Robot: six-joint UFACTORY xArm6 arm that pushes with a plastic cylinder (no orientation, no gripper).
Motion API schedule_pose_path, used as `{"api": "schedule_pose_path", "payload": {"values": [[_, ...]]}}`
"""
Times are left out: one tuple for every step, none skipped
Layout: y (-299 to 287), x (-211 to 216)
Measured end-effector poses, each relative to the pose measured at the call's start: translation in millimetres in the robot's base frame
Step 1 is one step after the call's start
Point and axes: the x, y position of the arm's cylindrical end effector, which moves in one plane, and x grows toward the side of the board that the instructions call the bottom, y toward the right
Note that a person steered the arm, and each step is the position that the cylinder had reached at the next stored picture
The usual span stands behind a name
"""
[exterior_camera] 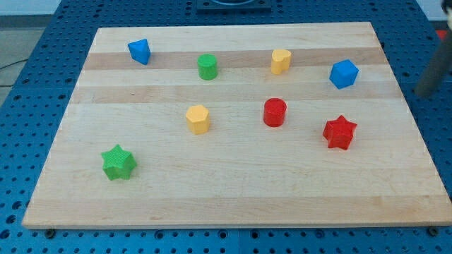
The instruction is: Move the red circle to the bottom left of the blue triangle
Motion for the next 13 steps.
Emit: {"api": "schedule_pose_path", "payload": {"values": [[-57.4,21.9],[-119.1,-11.3],[-189.1,0.8],[-272.4,-15.9],[-375.8,-29.7],[-438.6,-32.1],[-502.3,-58.3],[-498.2,-67.9],[-473.6,-29.5],[-436.0,-45.3],[-489.2,-84.1],[-523.1,-110.1],[-484.7,-89.3]]}}
